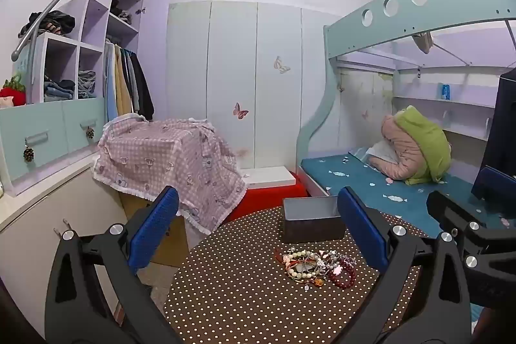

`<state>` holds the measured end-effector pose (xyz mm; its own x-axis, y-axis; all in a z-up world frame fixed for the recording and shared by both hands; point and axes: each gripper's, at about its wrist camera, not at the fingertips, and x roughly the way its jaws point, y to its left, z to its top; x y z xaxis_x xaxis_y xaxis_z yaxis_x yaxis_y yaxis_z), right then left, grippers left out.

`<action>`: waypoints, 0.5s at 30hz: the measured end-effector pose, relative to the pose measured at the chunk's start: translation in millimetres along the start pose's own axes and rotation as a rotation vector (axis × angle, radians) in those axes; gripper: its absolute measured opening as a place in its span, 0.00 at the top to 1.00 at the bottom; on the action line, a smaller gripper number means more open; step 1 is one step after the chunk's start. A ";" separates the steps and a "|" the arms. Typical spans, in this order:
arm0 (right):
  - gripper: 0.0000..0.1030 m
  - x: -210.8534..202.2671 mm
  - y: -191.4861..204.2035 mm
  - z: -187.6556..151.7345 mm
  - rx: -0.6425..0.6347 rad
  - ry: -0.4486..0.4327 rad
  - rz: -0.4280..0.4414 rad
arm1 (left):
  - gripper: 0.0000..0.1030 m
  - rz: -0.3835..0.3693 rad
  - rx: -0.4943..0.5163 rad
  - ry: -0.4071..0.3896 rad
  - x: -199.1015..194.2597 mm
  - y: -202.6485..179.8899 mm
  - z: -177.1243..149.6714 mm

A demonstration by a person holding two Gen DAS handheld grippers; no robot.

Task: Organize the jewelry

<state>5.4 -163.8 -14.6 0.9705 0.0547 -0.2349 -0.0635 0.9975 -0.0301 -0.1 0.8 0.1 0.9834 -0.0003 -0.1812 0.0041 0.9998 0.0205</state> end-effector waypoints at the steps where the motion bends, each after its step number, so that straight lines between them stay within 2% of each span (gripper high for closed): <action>1: 0.07 0.1 0.1 0.2 0.001 0.001 0.000 | 0.04 0.000 0.000 0.002 0.1 0.5 0.0; 15: 0.07 -0.5 -3.0 0.4 0.006 0.009 0.004 | 0.04 -0.004 0.011 0.012 2.6 -3.6 -0.7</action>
<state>5.2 -166.7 -14.0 0.9680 0.0583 -0.2441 -0.0659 0.9976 -0.0231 2.3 -2.8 -1.2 0.9812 -0.0037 -0.1929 0.0098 0.9995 0.0304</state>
